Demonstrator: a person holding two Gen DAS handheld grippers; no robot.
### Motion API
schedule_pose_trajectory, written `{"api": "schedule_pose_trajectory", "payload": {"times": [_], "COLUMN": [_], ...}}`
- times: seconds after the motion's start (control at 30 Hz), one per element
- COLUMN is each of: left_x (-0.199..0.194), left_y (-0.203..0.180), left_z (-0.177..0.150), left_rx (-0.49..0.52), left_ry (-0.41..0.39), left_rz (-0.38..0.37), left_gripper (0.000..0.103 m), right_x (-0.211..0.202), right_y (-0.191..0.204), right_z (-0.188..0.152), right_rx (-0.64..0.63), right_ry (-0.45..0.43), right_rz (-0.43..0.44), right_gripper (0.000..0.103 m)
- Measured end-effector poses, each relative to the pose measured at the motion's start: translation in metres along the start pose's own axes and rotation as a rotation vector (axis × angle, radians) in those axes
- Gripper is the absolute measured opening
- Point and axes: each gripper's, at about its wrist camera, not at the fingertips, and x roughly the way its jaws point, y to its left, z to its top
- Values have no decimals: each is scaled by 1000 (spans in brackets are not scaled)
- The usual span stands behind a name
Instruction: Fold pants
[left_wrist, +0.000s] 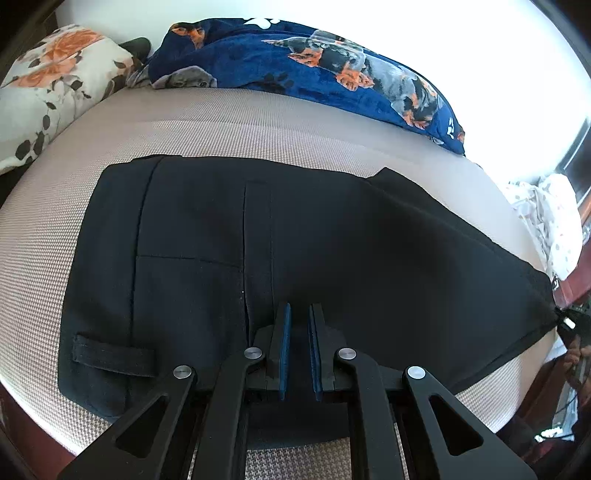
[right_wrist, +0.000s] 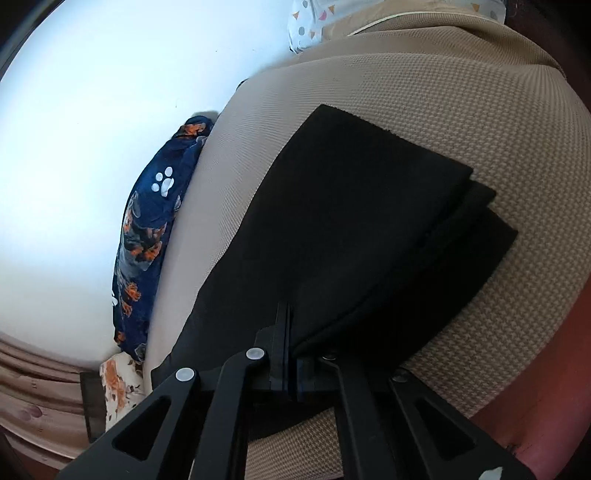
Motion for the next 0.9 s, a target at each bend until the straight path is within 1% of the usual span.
{"api": "schedule_pose_trajectory", "payload": {"times": [0.1, 0.17, 0.23, 0.3, 0.33, 0.4, 0.47, 0.53, 0.6, 0.63, 0.67, 0.7, 0.73, 0.77, 0.8, 0.87, 0.9], "left_x": [1, 1, 1, 2, 2, 2, 2, 1, 0, -1, -3, -5, -6, -7, -7, -9, -10], "left_y": [-2, -3, -4, -4, -4, -5, -4, -4, -6, -8, -12, -14, -17, -19, -21, -21, -20], "left_z": [0, -1, 1, 1, 1, 1, 2, 3, 3, 2, 0, -1, -3, -6, -8, -11, -11], "left_rx": [-11, -12, -10, 1, 7, 20, 17, 20, 41, 51, 74, 92, 112, 135, 153, 158, 153], "left_ry": [2, 4, 8, 12, 13, 16, 24, 30, 32, 30, 25, 19, 12, 8, 3, -3, -4], "left_rz": [-4, -4, -5, -9, -9, -7, -8, -9, -2, -1, 2, 13, 28, 44, 55, 52, 47], "left_gripper": [12, 12, 12, 12, 12, 12, 12, 12, 13, 14, 17, 22, 26, 36, 42, 43, 43], "right_x": [-14, -21, -24, -21, -14, -14, -14, -19, -22, -21, -20, -16, -11, 0, 9, 28, 34], "right_y": [14, 17, 14, -4, -16, -32, -37, -37, -36, -35, -29, -20, -12, -1, 5, 20, 31], "right_z": [0, 0, 0, 2, 3, 5, 8, 10, 9, 5, 1, -6, -11, -19, -26, -43, -52], "right_rx": [-40, -49, -79, -44, 2, 73, 107, 119, 132, 139, 131, 97, 67, 29, 12, -2, -34], "right_ry": [-28, -22, -5, 7, 28, 23, 42, 33, 41, 57, 66, 86, 110, 155, 187, 229, 242], "right_rz": [12, 21, -27, -51, -26, 52, 74, 67, 86, 129, 162, 202, 212, 206, 206, 247, 249], "right_gripper": [1, 1, 1, 1, 1, 0, 2, 9, 20, 35, 43, 45, 48, 49, 49, 49, 48]}}
